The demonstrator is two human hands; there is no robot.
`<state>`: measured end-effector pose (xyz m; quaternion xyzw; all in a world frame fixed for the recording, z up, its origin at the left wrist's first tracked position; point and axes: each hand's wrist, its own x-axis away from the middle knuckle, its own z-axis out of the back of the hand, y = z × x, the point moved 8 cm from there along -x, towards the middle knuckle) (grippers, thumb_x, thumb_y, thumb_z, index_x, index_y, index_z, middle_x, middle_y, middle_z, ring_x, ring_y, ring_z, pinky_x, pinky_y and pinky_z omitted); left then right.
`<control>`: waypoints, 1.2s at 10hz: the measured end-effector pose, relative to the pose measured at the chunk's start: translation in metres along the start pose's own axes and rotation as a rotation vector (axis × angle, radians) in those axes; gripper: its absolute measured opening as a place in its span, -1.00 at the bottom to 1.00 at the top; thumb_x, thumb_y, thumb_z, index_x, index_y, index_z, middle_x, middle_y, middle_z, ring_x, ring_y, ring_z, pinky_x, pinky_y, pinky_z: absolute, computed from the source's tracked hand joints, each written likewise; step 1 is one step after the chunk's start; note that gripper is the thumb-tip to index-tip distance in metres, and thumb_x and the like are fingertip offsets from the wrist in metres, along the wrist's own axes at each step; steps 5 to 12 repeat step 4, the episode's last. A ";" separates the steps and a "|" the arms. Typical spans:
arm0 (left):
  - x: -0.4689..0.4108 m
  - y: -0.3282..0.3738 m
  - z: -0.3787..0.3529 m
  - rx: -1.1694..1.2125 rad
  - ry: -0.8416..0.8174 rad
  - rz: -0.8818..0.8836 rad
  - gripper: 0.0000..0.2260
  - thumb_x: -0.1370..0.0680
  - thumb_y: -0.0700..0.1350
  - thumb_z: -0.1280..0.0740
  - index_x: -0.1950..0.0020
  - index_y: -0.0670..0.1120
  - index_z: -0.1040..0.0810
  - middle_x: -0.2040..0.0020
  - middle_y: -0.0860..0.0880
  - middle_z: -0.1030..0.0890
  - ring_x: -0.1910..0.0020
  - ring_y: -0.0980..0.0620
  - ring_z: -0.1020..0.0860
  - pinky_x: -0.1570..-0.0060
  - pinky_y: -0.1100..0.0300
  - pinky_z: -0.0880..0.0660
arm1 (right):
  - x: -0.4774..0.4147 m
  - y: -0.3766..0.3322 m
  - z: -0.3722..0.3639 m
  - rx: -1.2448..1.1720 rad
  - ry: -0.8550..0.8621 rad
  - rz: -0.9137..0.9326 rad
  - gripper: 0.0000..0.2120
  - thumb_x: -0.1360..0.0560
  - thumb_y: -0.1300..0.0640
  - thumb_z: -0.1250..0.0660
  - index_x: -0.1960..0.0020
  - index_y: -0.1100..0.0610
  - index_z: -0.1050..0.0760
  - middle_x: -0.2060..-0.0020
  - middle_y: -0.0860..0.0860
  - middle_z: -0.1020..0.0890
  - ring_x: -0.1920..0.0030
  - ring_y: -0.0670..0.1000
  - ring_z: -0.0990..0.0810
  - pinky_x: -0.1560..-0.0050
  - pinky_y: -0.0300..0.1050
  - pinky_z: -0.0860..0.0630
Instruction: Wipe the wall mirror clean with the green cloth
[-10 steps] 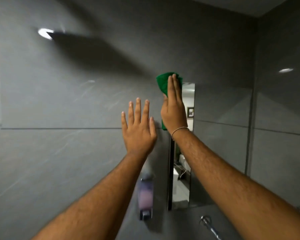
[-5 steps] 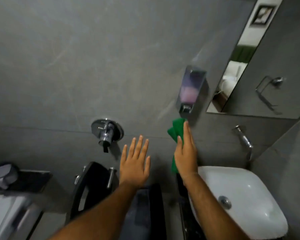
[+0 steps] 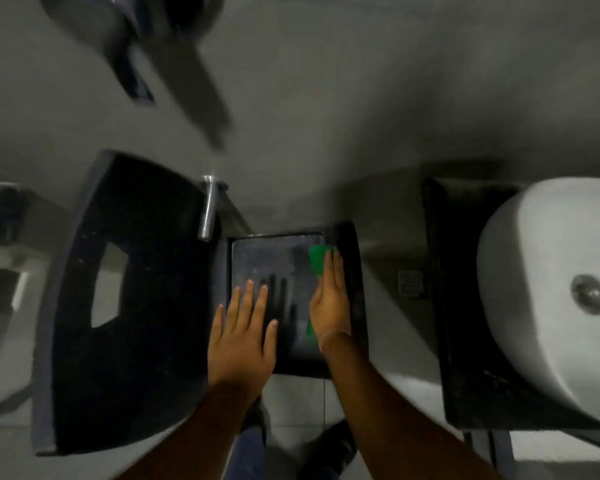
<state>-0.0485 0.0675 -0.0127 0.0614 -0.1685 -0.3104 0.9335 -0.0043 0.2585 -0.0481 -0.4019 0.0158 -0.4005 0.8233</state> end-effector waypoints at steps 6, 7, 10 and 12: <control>-0.025 -0.036 -0.047 -0.038 -0.069 -0.003 -0.33 -0.75 0.21 0.16 -0.84 0.02 0.09 -0.84 -0.05 0.12 -0.82 -0.06 0.14 -0.75 -0.08 0.23 | -0.024 0.039 -0.094 0.567 -0.146 0.094 -0.19 -0.69 -0.27 -0.11 -0.74 0.10 0.15 -0.73 0.19 0.09 -0.73 0.22 0.08 -0.69 0.22 0.05; -0.025 -0.036 -0.047 -0.038 -0.069 -0.003 -0.33 -0.75 0.21 0.16 -0.84 0.02 0.09 -0.84 -0.05 0.12 -0.82 -0.06 0.14 -0.75 -0.08 0.23 | -0.024 0.039 -0.094 0.567 -0.146 0.094 -0.19 -0.69 -0.27 -0.11 -0.74 0.10 0.15 -0.73 0.19 0.09 -0.73 0.22 0.08 -0.69 0.22 0.05; -0.025 -0.036 -0.047 -0.038 -0.069 -0.003 -0.33 -0.75 0.21 0.16 -0.84 0.02 0.09 -0.84 -0.05 0.12 -0.82 -0.06 0.14 -0.75 -0.08 0.23 | -0.024 0.039 -0.094 0.567 -0.146 0.094 -0.19 -0.69 -0.27 -0.11 -0.74 0.10 0.15 -0.73 0.19 0.09 -0.73 0.22 0.08 -0.69 0.22 0.05; -0.025 -0.036 -0.047 -0.038 -0.069 -0.003 -0.33 -0.75 0.21 0.16 -0.84 0.02 0.09 -0.84 -0.05 0.12 -0.82 -0.06 0.14 -0.75 -0.08 0.23 | -0.024 0.039 -0.094 0.567 -0.146 0.094 -0.19 -0.69 -0.27 -0.11 -0.74 0.10 0.15 -0.73 0.19 0.09 -0.73 0.22 0.08 -0.69 0.22 0.05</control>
